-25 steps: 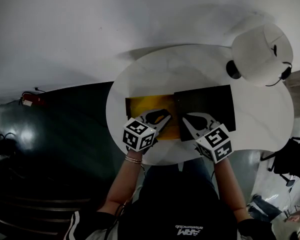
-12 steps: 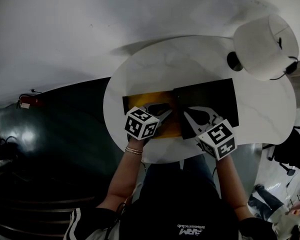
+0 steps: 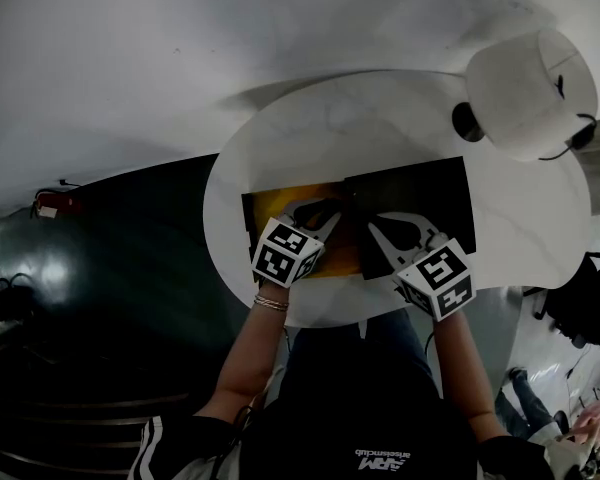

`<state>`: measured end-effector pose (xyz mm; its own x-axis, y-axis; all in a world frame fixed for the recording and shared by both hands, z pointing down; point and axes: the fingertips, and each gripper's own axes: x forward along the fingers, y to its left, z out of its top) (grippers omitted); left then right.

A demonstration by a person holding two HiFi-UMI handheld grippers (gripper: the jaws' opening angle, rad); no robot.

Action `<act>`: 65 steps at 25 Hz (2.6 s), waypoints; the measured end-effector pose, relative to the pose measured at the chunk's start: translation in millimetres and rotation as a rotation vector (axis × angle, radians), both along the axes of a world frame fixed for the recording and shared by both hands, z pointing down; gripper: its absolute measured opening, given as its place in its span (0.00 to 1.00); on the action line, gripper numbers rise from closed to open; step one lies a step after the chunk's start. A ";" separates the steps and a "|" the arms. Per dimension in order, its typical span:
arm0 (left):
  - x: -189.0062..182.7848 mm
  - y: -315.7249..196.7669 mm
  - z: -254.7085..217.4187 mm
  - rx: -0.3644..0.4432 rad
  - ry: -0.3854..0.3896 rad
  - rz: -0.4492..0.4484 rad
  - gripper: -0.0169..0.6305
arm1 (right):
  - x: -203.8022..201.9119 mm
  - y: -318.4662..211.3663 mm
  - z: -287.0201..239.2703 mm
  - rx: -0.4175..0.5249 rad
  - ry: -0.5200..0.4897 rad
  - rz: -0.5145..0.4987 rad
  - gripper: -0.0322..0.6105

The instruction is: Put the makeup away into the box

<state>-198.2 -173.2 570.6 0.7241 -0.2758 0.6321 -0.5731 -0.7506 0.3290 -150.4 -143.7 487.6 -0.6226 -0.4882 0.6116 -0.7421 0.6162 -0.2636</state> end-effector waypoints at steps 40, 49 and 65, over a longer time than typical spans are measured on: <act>74.5 55.7 -118.9 0.242 0.120 -0.065 0.05 | 59.8 39.4 -41.9 0.120 -0.053 -0.097 0.10; 115.6 80.9 -119.5 0.263 0.089 -0.166 0.05 | 99.9 52.1 -38.8 0.139 -0.055 -0.225 0.10; 155.7 133.3 -132.7 0.298 0.087 -0.195 0.05 | 127.1 82.5 -45.9 0.154 -0.116 -0.269 0.10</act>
<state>-42.6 -39.9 437.8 0.6870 -0.5770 0.4416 -0.6946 -0.7000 0.1659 -23.3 -61.2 441.7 -0.8029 -0.3781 0.4608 -0.5180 0.8251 -0.2255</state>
